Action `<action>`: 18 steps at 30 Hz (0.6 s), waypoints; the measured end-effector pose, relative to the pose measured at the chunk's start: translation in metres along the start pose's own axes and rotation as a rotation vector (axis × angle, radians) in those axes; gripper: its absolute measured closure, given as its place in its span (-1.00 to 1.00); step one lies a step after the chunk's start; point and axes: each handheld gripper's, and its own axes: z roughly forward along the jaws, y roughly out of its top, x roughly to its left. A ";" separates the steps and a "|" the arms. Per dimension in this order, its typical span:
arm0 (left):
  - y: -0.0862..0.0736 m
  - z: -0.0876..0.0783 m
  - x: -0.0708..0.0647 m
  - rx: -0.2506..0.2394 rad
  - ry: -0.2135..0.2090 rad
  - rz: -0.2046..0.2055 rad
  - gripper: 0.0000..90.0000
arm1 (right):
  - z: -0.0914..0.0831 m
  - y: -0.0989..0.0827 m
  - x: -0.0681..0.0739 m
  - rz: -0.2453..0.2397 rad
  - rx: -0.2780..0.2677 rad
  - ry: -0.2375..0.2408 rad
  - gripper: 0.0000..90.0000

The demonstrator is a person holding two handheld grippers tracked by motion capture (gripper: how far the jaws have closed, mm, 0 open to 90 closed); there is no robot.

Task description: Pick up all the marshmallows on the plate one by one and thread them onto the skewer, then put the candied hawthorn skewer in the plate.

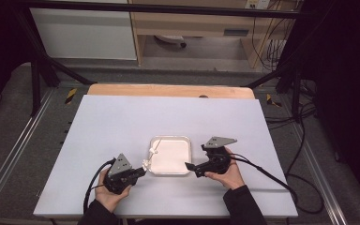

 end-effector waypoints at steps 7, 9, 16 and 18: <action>0.008 -0.001 0.001 0.043 0.016 0.003 0.97 | -0.023 -0.021 -0.018 -0.001 0.020 -0.063 -0.99; 0.011 -0.001 0.003 0.054 0.012 0.004 0.97 | -0.030 -0.027 -0.022 0.000 0.027 -0.072 -0.99; 0.024 0.001 0.005 0.096 0.018 0.010 0.97 | -0.048 -0.047 -0.036 0.014 0.023 -0.096 -0.99; 0.029 0.003 0.007 0.111 0.020 0.010 0.97 | -0.052 -0.052 -0.039 0.020 0.027 -0.104 -0.99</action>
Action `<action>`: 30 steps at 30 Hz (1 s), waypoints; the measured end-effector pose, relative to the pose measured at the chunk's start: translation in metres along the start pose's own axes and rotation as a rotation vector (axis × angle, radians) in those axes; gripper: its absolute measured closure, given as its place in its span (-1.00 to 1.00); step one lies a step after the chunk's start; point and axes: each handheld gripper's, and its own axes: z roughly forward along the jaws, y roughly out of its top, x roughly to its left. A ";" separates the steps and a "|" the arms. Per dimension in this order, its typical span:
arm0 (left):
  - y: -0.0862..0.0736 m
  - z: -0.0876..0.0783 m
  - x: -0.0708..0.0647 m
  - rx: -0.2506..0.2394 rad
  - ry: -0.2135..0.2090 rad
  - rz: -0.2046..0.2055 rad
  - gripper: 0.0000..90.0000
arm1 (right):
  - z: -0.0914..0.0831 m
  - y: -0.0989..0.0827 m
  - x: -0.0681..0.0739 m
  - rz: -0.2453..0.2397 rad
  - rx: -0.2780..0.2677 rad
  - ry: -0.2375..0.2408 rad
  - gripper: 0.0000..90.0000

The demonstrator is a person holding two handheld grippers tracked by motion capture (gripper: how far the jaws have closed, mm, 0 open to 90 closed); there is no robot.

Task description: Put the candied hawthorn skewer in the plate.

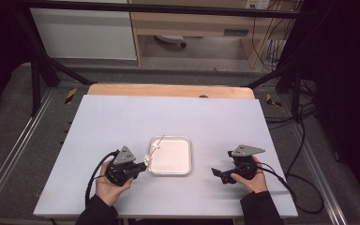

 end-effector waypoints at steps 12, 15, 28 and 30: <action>0.025 0.019 0.004 0.091 0.000 -0.020 0.97 | -0.008 -0.014 -0.010 0.022 0.007 -0.029 -0.99; 0.029 0.026 0.004 0.114 0.014 -0.017 0.97 | -0.011 -0.017 -0.010 0.017 0.014 -0.031 -0.99; 0.034 0.061 0.001 0.245 0.045 -0.011 0.97 | -0.013 -0.018 -0.011 0.017 0.002 -0.030 -0.99; 0.033 0.064 -0.001 0.269 0.055 -0.007 0.97 | -0.013 -0.018 -0.010 0.023 0.005 -0.028 -0.99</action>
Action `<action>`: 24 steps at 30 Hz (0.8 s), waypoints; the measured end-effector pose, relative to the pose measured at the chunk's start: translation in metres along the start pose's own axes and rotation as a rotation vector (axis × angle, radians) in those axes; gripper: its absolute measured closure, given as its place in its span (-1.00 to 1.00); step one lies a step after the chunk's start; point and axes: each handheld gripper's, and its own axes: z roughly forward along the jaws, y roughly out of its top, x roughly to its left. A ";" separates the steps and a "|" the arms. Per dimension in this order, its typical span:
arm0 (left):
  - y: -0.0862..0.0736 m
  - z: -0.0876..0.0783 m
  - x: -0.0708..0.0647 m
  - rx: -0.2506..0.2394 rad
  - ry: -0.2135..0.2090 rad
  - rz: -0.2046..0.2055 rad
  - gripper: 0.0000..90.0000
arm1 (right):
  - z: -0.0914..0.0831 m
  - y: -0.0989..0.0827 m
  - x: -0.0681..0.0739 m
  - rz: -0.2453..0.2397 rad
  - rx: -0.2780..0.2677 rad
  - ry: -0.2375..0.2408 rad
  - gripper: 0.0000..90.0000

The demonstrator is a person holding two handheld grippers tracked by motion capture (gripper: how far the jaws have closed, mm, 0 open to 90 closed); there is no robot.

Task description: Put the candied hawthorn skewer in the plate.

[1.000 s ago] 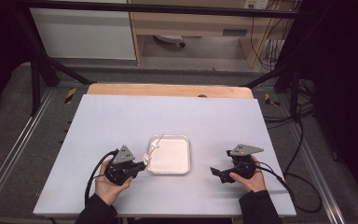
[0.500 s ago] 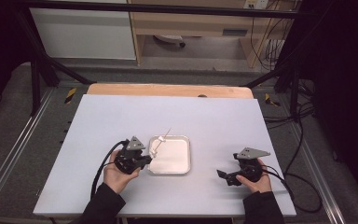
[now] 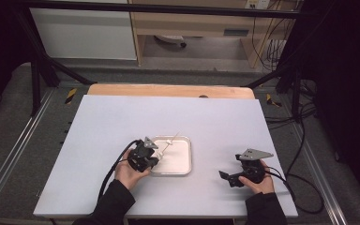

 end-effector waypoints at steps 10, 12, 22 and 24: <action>0.000 0.005 -0.004 0.034 -0.001 -0.002 0.96 | 0.001 0.000 0.000 -0.003 0.006 0.003 -0.99; 0.000 0.005 -0.003 0.033 -0.004 -0.003 0.95 | 0.001 0.000 0.000 -0.006 0.006 0.003 -0.99; -0.001 -0.005 -0.002 -0.012 -0.015 0.022 0.64 | 0.001 0.000 0.000 -0.001 0.004 0.006 -0.99; -0.001 -0.009 -0.001 -0.032 -0.007 0.026 0.52 | 0.001 0.000 0.000 -0.002 0.001 0.006 -0.99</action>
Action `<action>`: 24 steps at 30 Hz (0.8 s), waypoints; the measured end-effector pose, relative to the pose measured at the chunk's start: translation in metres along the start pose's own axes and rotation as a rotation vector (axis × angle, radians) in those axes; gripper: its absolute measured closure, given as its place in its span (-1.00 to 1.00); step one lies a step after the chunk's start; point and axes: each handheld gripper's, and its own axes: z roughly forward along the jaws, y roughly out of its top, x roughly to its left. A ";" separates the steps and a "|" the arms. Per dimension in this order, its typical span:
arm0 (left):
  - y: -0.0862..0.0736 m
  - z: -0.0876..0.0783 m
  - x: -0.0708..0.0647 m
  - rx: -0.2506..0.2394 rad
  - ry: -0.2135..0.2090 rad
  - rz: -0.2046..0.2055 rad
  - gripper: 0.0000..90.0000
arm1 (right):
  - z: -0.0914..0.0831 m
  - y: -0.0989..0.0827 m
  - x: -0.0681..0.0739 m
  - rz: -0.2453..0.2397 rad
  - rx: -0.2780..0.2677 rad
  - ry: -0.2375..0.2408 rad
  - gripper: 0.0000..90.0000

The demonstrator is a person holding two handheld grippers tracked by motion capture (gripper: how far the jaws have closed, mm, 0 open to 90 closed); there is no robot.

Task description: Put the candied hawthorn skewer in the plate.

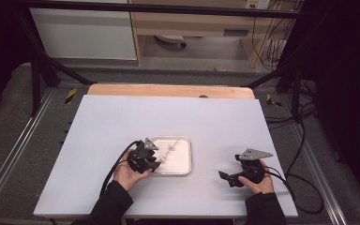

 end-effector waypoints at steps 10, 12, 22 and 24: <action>-0.008 -0.017 0.011 -0.064 0.025 0.010 -0.30 | -0.001 0.000 0.000 0.005 -0.002 0.001 -0.99; -0.013 -0.022 0.014 -0.074 0.021 0.011 -0.42 | -0.001 0.000 0.000 0.007 -0.003 0.001 -0.99; -0.047 -0.042 0.035 -0.119 0.021 -0.033 -0.70 | -0.002 0.000 0.000 0.013 0.001 -0.001 -0.99; -0.057 -0.044 0.039 -0.126 0.023 -0.044 -0.73 | -0.002 0.000 0.000 0.014 0.001 -0.001 -0.99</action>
